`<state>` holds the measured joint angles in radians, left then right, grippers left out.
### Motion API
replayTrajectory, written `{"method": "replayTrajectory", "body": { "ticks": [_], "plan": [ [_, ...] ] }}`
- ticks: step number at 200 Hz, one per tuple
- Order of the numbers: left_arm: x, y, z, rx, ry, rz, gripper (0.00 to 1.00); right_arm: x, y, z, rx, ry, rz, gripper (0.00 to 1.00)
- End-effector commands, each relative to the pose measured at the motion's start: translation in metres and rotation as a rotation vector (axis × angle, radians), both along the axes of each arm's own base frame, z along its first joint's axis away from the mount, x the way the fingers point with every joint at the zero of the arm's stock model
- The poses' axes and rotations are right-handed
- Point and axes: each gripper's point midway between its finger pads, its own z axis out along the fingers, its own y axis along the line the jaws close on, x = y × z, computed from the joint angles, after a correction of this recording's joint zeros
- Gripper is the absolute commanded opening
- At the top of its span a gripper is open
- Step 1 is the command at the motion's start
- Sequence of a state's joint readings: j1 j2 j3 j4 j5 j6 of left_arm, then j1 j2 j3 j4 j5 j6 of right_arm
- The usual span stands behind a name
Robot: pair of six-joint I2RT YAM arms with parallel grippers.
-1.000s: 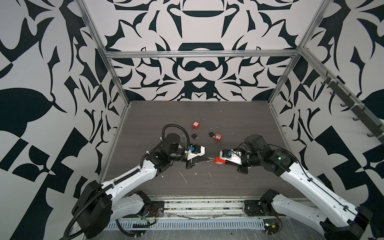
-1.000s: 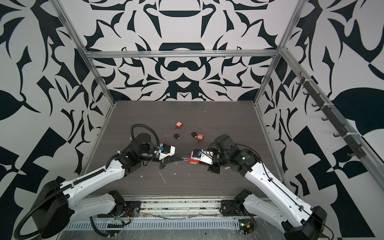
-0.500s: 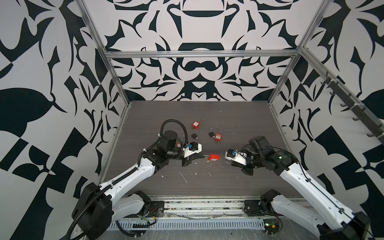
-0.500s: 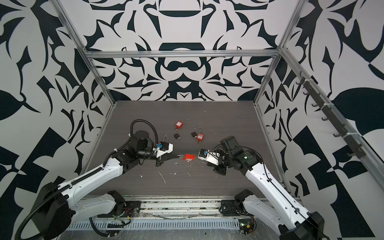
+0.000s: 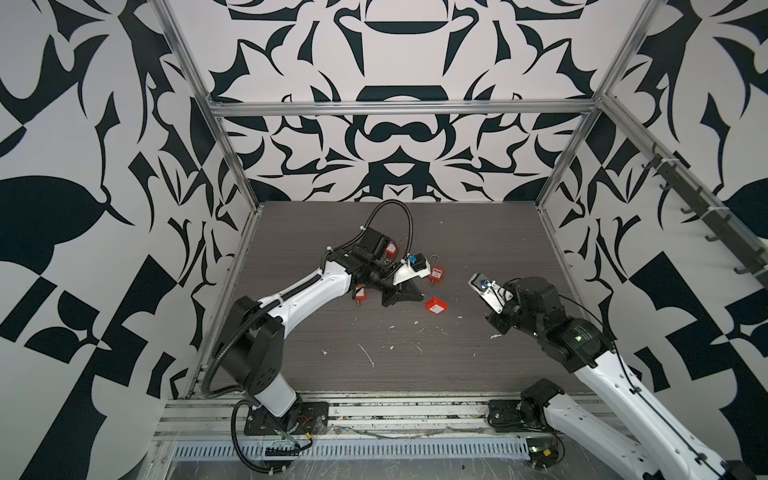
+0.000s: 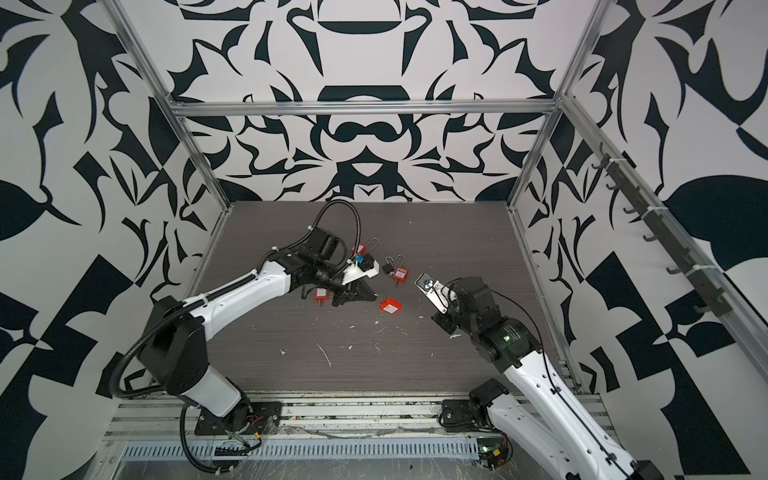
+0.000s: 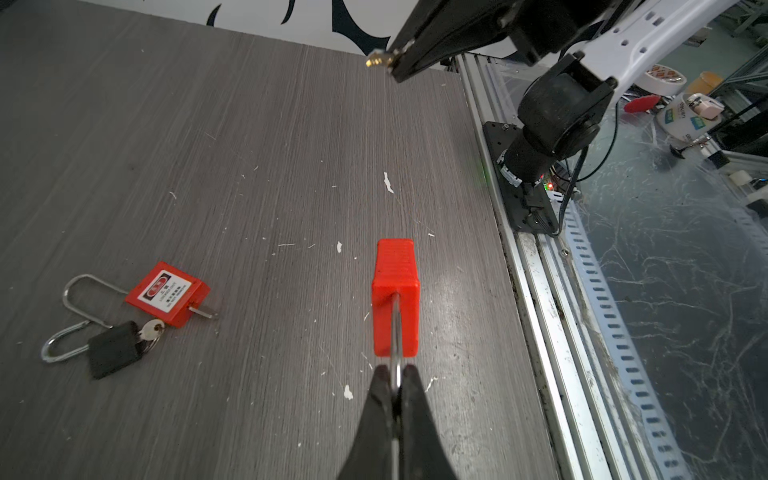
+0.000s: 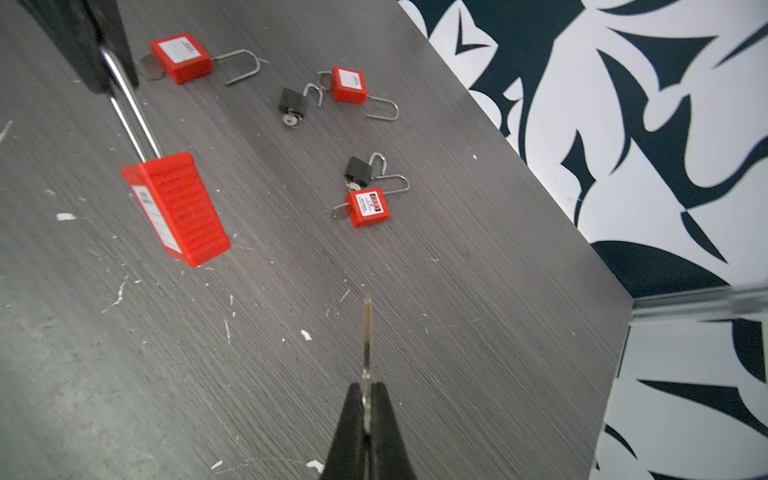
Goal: Lock with the key
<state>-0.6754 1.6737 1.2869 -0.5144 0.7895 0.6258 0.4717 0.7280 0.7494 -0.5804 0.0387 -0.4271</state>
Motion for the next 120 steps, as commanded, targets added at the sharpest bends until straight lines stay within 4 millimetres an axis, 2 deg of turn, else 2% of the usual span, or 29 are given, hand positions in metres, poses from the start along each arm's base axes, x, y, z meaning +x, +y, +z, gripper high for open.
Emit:
{"method": "replayTrajectory", "body": {
  "ticks": [1,24,36,85,120],
  "plan": [
    [-0.023,-0.003,-0.010,0.069,0.133,-0.094,0.00,0.010,-0.019,0.022,0.046,-0.041,-0.171,0.00],
    [-0.024,-0.016,-0.017,0.119,0.232,-0.136,0.00,0.009,-0.035,0.023,0.038,-0.046,-0.269,0.00],
    [-0.023,-0.024,-0.025,0.155,0.238,-0.155,0.00,0.007,-0.037,0.018,0.023,-0.029,-0.268,0.00],
    [-0.017,-0.052,-0.051,0.204,0.278,-0.198,0.00,-0.003,-0.021,0.021,0.081,-0.009,-0.175,0.00],
    [-0.017,-0.067,-0.064,0.254,0.326,-0.219,0.00,-0.010,-0.014,0.008,0.069,0.018,-0.107,0.00]
  ]
}}
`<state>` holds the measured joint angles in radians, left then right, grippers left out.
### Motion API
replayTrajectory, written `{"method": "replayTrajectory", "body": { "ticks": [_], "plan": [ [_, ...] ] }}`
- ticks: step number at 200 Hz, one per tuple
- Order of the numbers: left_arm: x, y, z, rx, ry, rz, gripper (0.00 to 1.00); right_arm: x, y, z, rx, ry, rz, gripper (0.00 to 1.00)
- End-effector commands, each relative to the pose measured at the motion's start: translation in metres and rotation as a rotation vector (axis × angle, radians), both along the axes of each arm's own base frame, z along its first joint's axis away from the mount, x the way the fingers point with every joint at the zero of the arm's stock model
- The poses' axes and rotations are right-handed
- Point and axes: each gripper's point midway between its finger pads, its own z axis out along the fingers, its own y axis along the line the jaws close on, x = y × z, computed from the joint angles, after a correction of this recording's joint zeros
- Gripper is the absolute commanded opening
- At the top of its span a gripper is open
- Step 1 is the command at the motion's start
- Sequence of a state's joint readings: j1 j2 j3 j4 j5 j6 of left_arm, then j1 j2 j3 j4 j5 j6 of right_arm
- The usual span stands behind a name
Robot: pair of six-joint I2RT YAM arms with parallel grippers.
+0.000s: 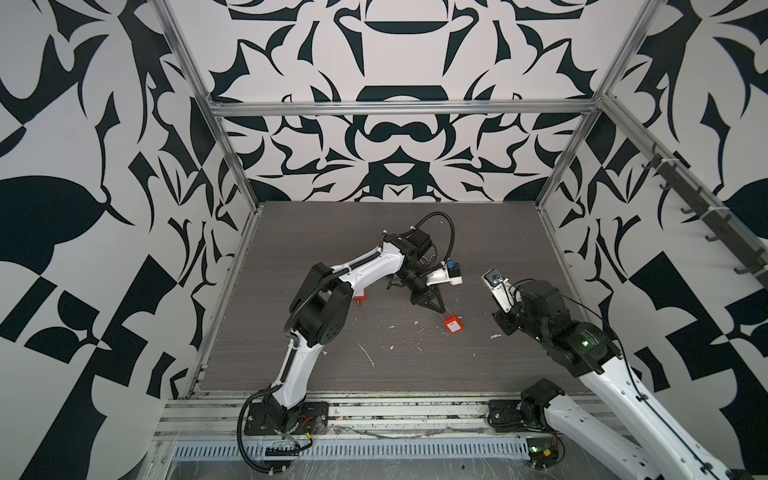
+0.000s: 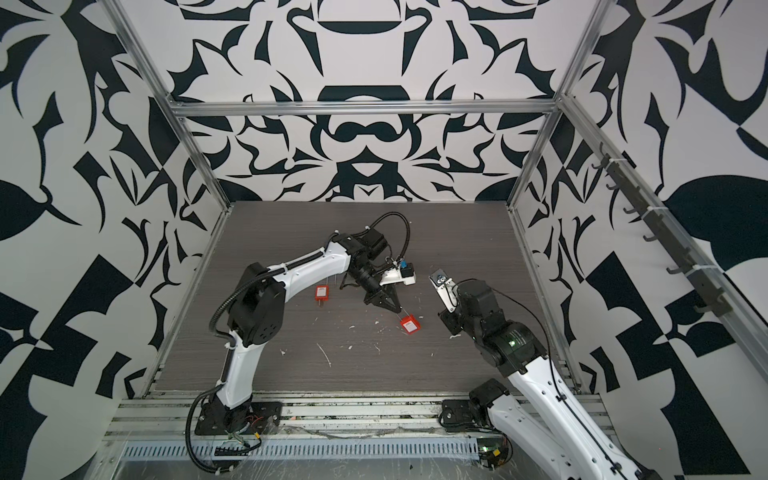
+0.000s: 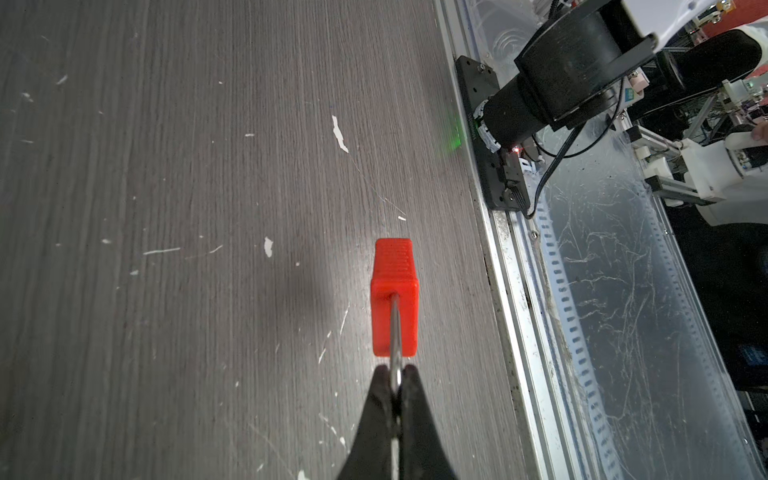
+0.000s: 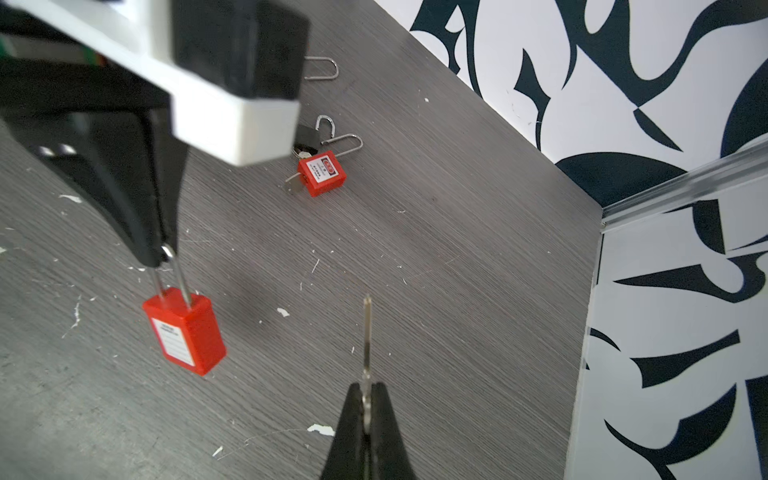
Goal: Lock with the key
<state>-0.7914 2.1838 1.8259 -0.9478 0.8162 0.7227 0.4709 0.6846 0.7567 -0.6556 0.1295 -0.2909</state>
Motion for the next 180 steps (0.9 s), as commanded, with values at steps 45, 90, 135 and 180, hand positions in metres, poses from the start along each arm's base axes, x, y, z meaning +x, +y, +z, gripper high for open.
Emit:
{"method": "replayTrajectory", "body": {
  "ticks": [45,90,135,180],
  "plan": [
    [-0.006,-0.014,-0.030,0.120,0.075,-0.011,0.00,-0.006,0.015,0.004,0.055,-0.021,0.090,0.00],
    [-0.001,-0.030,-0.051,0.166,0.009,-0.015,0.01,-0.003,0.017,0.003,0.106,-0.017,0.056,0.00],
    [0.012,-0.051,-0.072,0.193,-0.075,0.007,0.05,0.003,0.014,0.009,0.119,0.046,-0.021,0.00],
    [0.020,-0.068,-0.086,0.193,-0.128,0.001,0.09,0.006,0.020,0.016,0.165,0.020,-0.008,0.00]
  ]
}}
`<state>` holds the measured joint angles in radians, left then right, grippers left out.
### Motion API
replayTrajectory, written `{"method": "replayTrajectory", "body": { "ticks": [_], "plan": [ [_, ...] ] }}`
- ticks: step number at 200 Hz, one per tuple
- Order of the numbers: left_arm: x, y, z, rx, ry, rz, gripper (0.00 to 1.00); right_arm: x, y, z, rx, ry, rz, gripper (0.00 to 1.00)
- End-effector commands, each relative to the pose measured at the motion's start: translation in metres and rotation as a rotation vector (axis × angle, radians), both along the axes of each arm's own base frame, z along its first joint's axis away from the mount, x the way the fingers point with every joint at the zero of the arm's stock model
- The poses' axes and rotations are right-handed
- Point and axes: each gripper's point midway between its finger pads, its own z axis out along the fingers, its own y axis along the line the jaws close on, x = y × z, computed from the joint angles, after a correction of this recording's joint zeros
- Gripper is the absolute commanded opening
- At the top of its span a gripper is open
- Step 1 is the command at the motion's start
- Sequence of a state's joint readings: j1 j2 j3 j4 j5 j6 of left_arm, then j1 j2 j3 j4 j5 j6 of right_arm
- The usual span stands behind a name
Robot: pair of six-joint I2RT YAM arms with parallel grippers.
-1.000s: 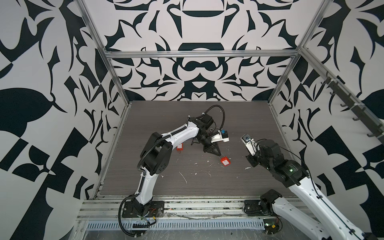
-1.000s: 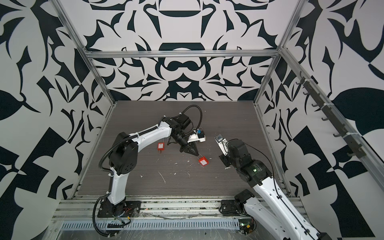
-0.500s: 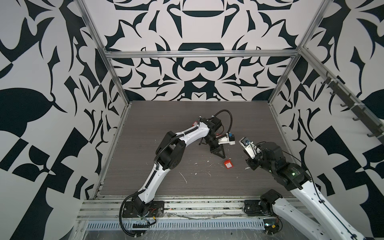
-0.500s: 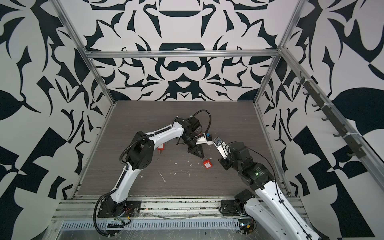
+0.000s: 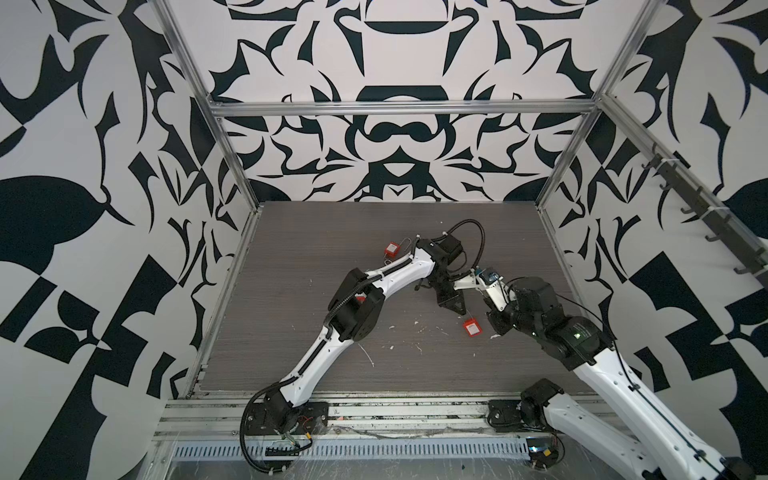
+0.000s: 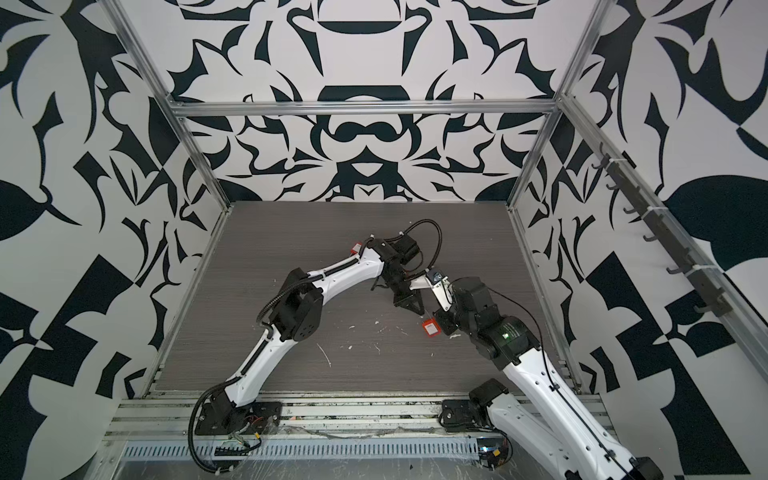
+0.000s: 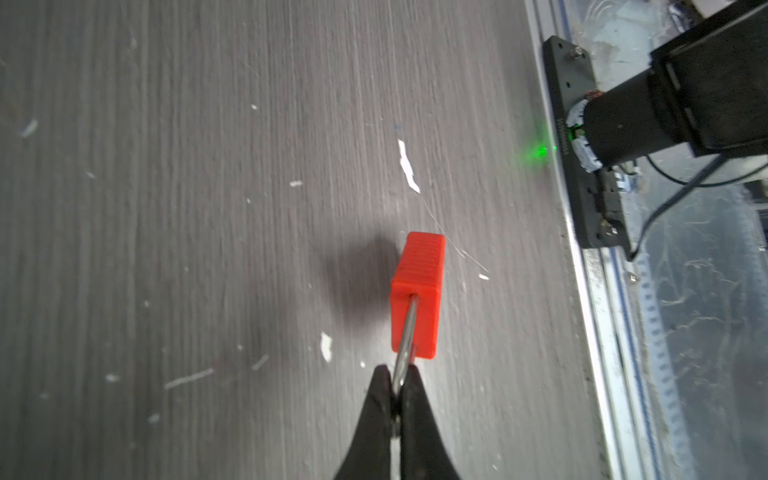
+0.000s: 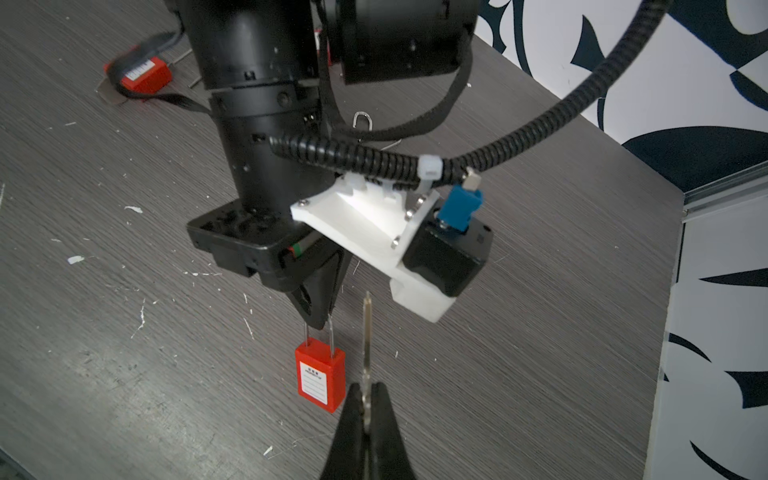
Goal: Lock with the key
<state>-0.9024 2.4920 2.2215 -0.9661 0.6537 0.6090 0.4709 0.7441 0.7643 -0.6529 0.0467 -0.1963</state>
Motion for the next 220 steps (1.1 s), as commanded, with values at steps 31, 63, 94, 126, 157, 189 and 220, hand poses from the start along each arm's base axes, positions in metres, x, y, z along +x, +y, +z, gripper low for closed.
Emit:
{"method": "replayTrajectory", "body": {
  "ticks": [31,63,94,126,157,189,220],
  "plan": [
    [0.011,-0.005,-0.039,0.068,-0.036,0.009,0.12,0.005,0.005,0.029,0.091,-0.086,-0.014,0.00],
    [0.019,-0.014,-0.034,0.036,-0.066,0.028,0.27,0.004,0.005,0.029,0.095,-0.081,-0.019,0.00],
    [0.030,-0.025,-0.005,-0.067,-0.065,0.067,0.41,0.006,0.005,0.033,0.098,-0.060,-0.037,0.00],
    [0.065,-0.017,0.050,-0.229,-0.106,0.184,0.45,0.010,0.006,0.050,0.119,-0.018,-0.079,0.00],
    [0.094,0.025,0.093,-0.329,-0.170,0.331,0.45,0.019,0.003,0.052,0.116,0.076,-0.176,0.00],
    [0.105,0.088,0.092,-0.371,-0.314,0.497,0.45,0.034,0.007,0.049,0.147,0.132,-0.257,0.00],
    [0.090,0.137,0.079,-0.343,-0.380,0.598,0.45,0.047,0.003,0.019,0.078,0.159,-0.305,0.00]
  ]
}}
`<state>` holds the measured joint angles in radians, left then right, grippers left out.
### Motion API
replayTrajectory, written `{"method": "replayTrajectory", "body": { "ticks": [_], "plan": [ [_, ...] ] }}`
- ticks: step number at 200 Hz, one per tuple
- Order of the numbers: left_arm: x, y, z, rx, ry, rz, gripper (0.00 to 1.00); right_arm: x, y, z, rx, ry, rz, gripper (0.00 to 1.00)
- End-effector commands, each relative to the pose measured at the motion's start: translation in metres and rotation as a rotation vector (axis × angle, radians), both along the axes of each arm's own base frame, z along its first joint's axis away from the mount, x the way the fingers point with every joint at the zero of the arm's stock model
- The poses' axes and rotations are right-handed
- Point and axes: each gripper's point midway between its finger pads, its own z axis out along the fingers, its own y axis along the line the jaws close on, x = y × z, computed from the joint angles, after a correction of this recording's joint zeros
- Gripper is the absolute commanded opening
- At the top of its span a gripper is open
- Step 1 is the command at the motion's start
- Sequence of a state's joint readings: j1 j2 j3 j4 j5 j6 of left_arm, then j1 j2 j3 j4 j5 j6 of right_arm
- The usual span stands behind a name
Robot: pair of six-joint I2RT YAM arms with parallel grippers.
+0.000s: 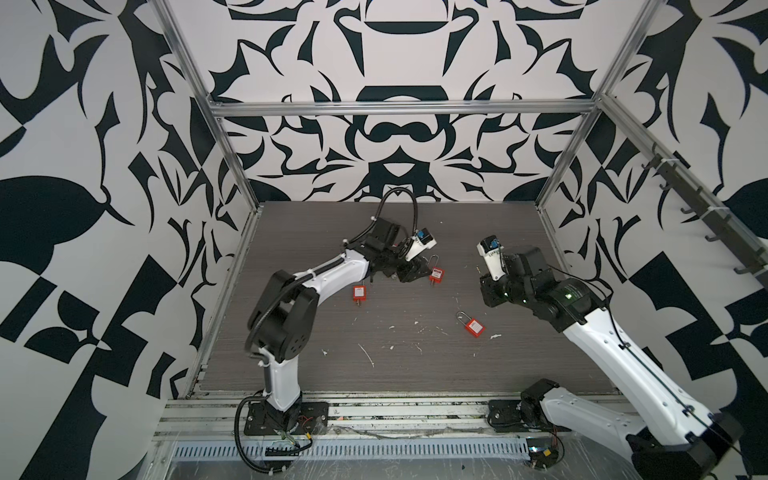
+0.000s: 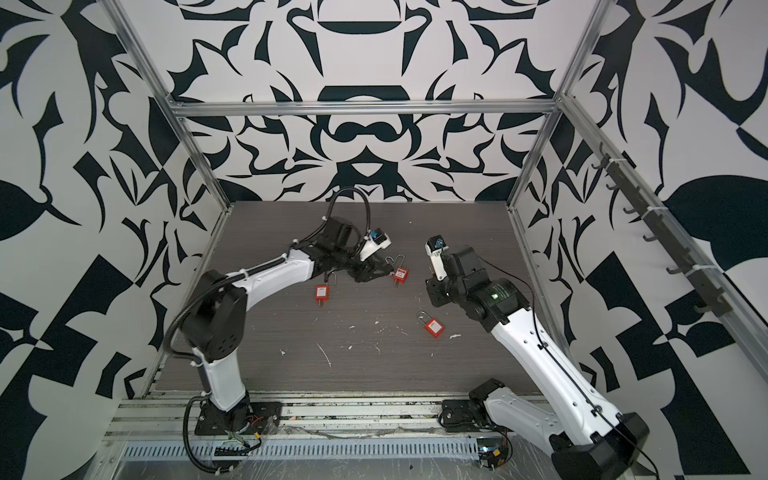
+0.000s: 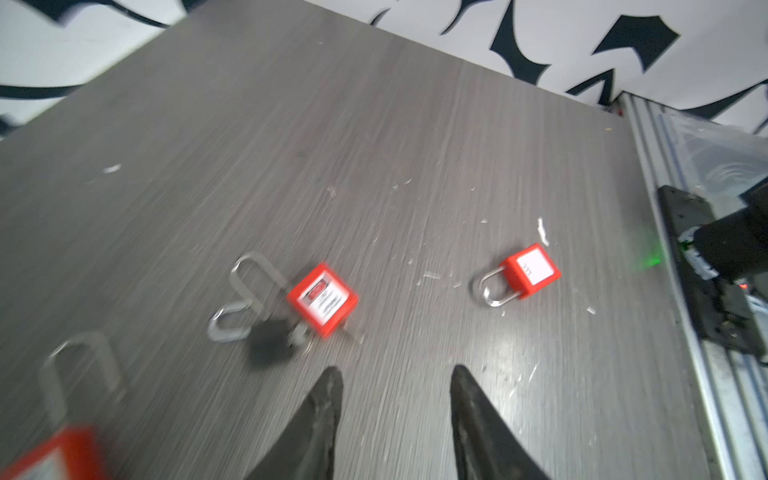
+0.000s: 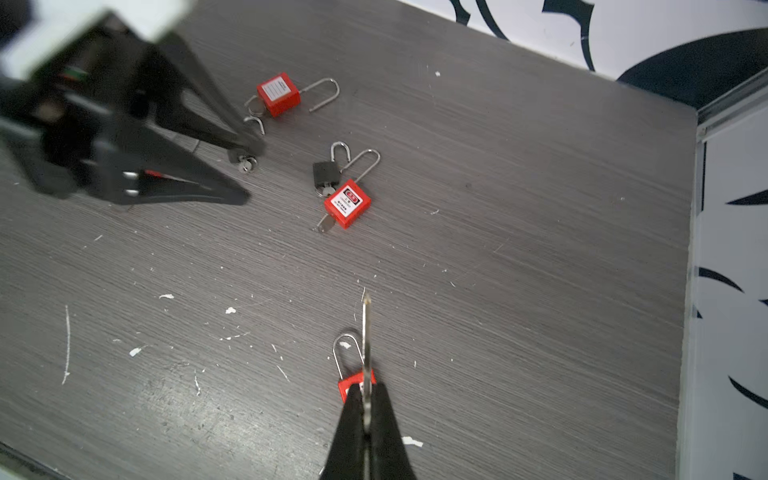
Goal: Lock with the key
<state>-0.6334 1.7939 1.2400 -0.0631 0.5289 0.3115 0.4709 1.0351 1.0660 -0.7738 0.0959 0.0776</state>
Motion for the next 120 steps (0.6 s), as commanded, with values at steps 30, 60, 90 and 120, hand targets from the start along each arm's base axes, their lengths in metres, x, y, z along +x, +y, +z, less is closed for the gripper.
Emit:
{"method": "replayTrajectory", "body": {
  "ticks": [30,60,90,120],
  "plan": [
    [-0.020,0.049,0.009,-0.013,-0.182,0.168,0.45,0.016,-0.014,-0.046,-0.108,0.061,-0.098,0.00],
    [-0.043,0.083,0.022,-0.002,-0.276,0.228,0.52,0.021,-0.024,-0.085,-0.233,0.151,-0.127,0.00],
    [-0.069,0.100,0.046,-0.051,-0.333,0.218,0.51,0.028,-0.015,-0.115,-0.249,0.204,-0.089,0.00],
    [-0.081,0.111,0.061,-0.098,-0.379,0.244,0.55,0.030,-0.013,-0.138,-0.286,0.298,-0.101,0.00]
  ]
}}
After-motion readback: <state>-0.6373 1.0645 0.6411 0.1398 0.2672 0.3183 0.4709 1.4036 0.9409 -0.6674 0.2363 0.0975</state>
